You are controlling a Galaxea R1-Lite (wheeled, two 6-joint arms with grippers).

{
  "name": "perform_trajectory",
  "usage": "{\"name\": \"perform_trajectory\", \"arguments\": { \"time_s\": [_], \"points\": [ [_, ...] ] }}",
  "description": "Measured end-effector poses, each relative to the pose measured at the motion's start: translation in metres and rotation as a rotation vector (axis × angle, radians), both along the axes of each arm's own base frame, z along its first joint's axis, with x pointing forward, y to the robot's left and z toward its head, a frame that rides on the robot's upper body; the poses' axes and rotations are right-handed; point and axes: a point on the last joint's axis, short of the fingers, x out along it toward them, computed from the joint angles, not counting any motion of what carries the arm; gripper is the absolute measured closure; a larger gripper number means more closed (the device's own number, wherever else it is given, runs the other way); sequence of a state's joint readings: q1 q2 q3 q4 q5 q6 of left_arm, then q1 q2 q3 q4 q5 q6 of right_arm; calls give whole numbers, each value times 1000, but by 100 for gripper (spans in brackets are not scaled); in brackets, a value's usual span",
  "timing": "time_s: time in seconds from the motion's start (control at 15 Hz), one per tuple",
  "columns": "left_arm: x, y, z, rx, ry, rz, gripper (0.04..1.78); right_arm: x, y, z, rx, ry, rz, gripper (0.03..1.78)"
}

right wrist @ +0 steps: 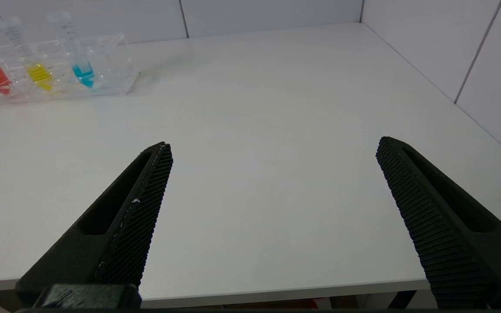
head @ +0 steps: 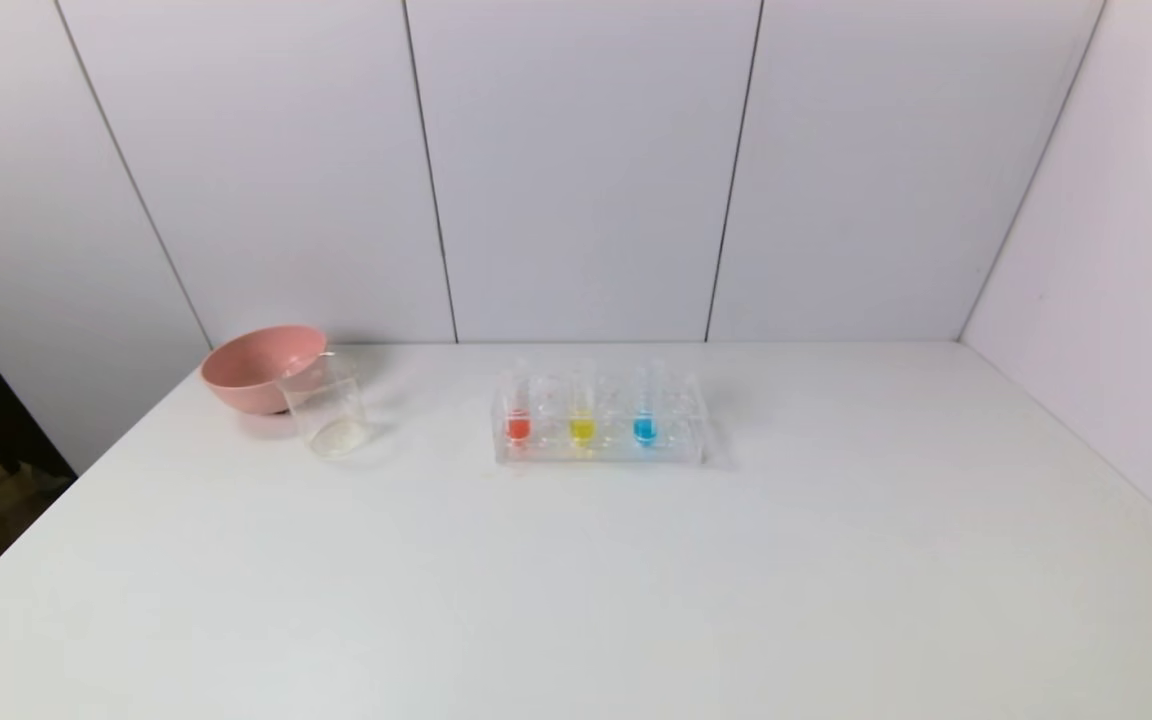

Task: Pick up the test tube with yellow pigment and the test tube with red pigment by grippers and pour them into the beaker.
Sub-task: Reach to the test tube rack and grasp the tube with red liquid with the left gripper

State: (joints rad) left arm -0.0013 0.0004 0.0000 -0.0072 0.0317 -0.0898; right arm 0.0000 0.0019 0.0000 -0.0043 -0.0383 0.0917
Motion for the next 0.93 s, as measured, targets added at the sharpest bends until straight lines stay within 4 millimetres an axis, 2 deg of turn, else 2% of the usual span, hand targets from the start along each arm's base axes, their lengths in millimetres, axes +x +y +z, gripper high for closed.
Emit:
{"name": "perform_trajectory", "arguments": {
  "time_s": [0.8, 0.93],
  "points": [
    [0, 0, 0, 3, 1, 6, 6, 0, 0, 0, 0, 0, 0, 10],
    [-2, 0, 7, 4, -23, 4, 6, 0, 0, 0, 0, 0, 0, 10]
  ]
}}
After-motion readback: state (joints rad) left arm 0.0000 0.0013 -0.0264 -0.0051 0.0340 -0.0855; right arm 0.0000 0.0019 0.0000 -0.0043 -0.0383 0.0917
